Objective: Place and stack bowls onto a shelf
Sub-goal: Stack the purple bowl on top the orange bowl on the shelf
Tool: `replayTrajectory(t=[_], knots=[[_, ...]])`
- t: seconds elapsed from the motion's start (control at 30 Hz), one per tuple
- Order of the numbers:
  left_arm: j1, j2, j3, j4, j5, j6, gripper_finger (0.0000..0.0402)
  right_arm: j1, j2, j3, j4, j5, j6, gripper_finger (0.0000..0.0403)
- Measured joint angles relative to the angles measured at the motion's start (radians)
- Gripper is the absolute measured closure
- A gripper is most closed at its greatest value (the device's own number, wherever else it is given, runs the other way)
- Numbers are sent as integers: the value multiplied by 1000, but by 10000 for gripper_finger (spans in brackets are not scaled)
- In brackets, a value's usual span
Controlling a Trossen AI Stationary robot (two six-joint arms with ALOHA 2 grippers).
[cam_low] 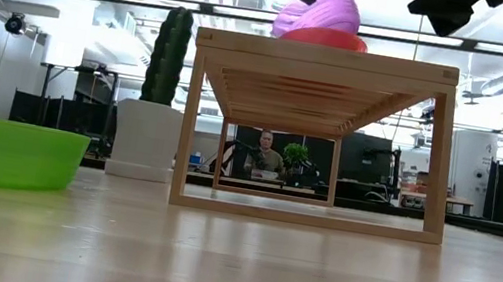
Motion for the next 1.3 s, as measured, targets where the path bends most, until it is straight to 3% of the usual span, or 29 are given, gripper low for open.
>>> replayTrajectory(t=[0.53,0.67,0.87,1.03,1.3], knots=[[0,-14,6,-24,-1,10,288,0,6,0,50,0,20,300],[0,-45,17,-59,-1,18,283,0,21,0,119,25,-7,300],[0,-122,0,-85,-1,25,287,-2,98,-4,371,208,-84,300],[0,-197,-55,-80,-1,-10,288,-32,182,-5,510,217,-86,300],[-2,-318,-217,27,0,-85,288,-101,221,-5,518,219,8,300]])
